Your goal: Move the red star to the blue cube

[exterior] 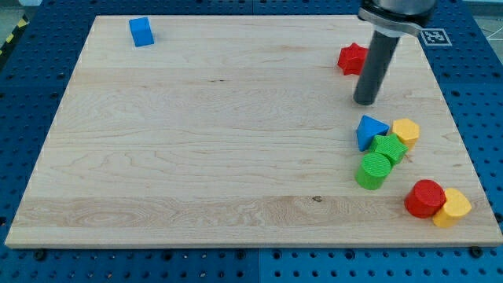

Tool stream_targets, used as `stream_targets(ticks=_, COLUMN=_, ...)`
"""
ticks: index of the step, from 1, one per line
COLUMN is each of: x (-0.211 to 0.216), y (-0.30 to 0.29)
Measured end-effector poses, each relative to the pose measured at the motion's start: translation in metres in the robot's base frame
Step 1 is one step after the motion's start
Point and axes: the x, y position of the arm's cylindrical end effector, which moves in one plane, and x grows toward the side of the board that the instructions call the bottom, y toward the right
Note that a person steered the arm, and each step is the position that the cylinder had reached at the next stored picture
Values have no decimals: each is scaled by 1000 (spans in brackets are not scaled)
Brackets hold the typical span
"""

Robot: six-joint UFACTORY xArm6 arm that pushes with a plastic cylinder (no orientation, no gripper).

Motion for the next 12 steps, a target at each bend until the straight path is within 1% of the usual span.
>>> stream_targets(ticks=1, x=-8, y=28)
stream_targets(ticks=3, x=-61, y=53)
stream_targets(ticks=4, x=-87, y=52)
stream_targets(ticks=5, x=-115, y=30)
stream_targets(ticks=6, x=-125, y=4)
stream_targets(ticks=7, x=-119, y=29)
stream_targets(ticks=8, x=-111, y=74)
stream_targets(ticks=9, x=-88, y=80)
stream_targets(ticks=10, x=-93, y=52)
stream_targets(ticks=12, x=-98, y=-30)
